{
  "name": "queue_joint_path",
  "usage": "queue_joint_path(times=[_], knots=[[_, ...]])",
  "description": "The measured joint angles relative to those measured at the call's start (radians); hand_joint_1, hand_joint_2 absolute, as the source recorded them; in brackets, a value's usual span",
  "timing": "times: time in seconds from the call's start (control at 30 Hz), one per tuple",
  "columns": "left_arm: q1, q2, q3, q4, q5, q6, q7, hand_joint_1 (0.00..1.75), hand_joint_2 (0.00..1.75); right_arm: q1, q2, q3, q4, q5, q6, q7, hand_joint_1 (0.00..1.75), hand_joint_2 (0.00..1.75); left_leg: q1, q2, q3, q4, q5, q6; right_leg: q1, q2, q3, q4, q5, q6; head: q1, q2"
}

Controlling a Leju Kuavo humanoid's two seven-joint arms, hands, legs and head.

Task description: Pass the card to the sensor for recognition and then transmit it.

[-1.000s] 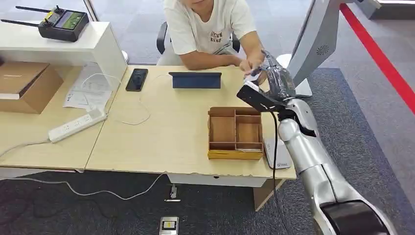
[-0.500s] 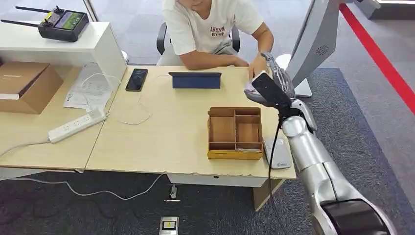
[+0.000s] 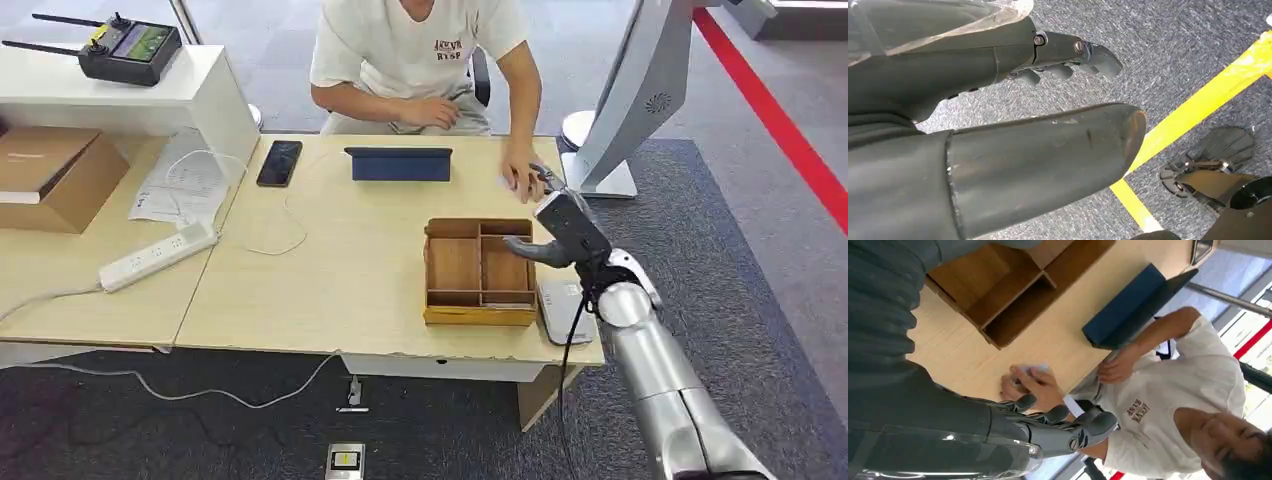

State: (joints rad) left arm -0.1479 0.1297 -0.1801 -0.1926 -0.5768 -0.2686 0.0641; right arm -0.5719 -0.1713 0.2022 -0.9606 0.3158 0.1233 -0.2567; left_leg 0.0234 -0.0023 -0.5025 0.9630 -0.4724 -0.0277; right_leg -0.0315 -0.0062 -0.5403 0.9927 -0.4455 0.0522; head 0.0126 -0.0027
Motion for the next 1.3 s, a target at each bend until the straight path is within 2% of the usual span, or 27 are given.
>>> queue_joint_path(times=[0.23, 0.5, 0.67, 0.8, 0.9, 0.97, 1.17, 1.3], knots=[[0.011, 0.004, 0.001, 0.000, 0.003, 0.000, -0.017, 0.00, 0.00, 0.068, -0.056, 0.001, -0.174, -0.057, 0.155, 0.062, 0.00, 1.75, 0.000, 0.000, 0.000, 0.000, 0.000, 0.000, 0.000, 0.000, 0.000, 0.000, 0.000, 0.000, 0.000, 0.000], [0.014, 0.013, 0.001, 0.000, 0.006, 0.000, -0.027, 0.00, 0.00, 0.123, -0.107, 0.007, -0.337, -0.092, 0.300, 0.111, 0.00, 1.75, 0.000, 0.000, 0.000, 0.000, 0.000, 0.000, 0.000, 0.000, 0.000, 0.000, 0.000, 0.000, 0.000, 0.000], [0.017, 0.018, 0.002, 0.000, 0.011, 0.001, -0.033, 0.00, 0.00, 0.150, -0.130, 0.016, -0.397, -0.082, 0.338, 0.127, 0.00, 1.75, 0.000, 0.000, 0.000, 0.000, 0.000, 0.000, 0.000, 0.000, 0.000, 0.000, 0.000, 0.000, 0.000, 0.000], [0.022, 0.021, 0.004, 0.000, 0.012, 0.002, -0.032, 0.00, 0.00, 0.169, -0.144, 0.031, -0.433, 0.018, 0.326, 0.181, 0.00, 1.75, 0.000, 0.000, 0.000, 0.000, 0.000, 0.000, 0.000, 0.000, 0.001, 0.000, 0.000, 0.000, 0.000, 0.000], [0.023, 0.021, 0.006, 0.000, 0.012, 0.007, -0.022, 0.00, 0.00, 0.188, -0.150, 0.063, -0.458, 0.214, 0.271, 0.232, 0.00, 1.75, 0.000, 0.000, 0.000, 0.000, 0.000, 0.000, 0.000, 0.000, 0.001, 0.000, 0.000, 0.000, 0.000, 0.000], [0.023, 0.021, 0.007, 0.000, 0.012, 0.013, -0.021, 0.00, 0.00, 0.199, -0.151, 0.083, -0.473, 0.289, 0.254, 0.248, 0.00, 1.75, 0.000, 0.000, 0.000, 0.000, 0.000, 0.000, 0.000, 0.000, 0.001, 0.000, 0.000, 0.000, 0.000, 0.000], [0.023, 0.020, 0.008, 0.000, 0.012, 0.017, -0.018, 0.00, 0.00, 0.217, -0.151, 0.143, -0.506, 0.426, 0.263, 0.274, 0.00, 1.75, 0.000, 0.000, 0.000, 0.000, 0.000, 0.000, 0.000, 0.000, 0.001, 0.000, 0.000, 0.000, 0.000, 0.000], [0.023, 0.020, 0.008, 0.000, 0.012, 0.018, -0.012, 0.00, 0.00, 0.229, -0.149, 0.175, -0.521, 0.471, 0.264, 0.294, 0.00, 1.75, 0.000, 0.000, 0.000, 0.000, 0.000, 0.000, 0.000, 0.000, 0.001, 0.000, 0.000, 0.000, 0.000, 0.000]])
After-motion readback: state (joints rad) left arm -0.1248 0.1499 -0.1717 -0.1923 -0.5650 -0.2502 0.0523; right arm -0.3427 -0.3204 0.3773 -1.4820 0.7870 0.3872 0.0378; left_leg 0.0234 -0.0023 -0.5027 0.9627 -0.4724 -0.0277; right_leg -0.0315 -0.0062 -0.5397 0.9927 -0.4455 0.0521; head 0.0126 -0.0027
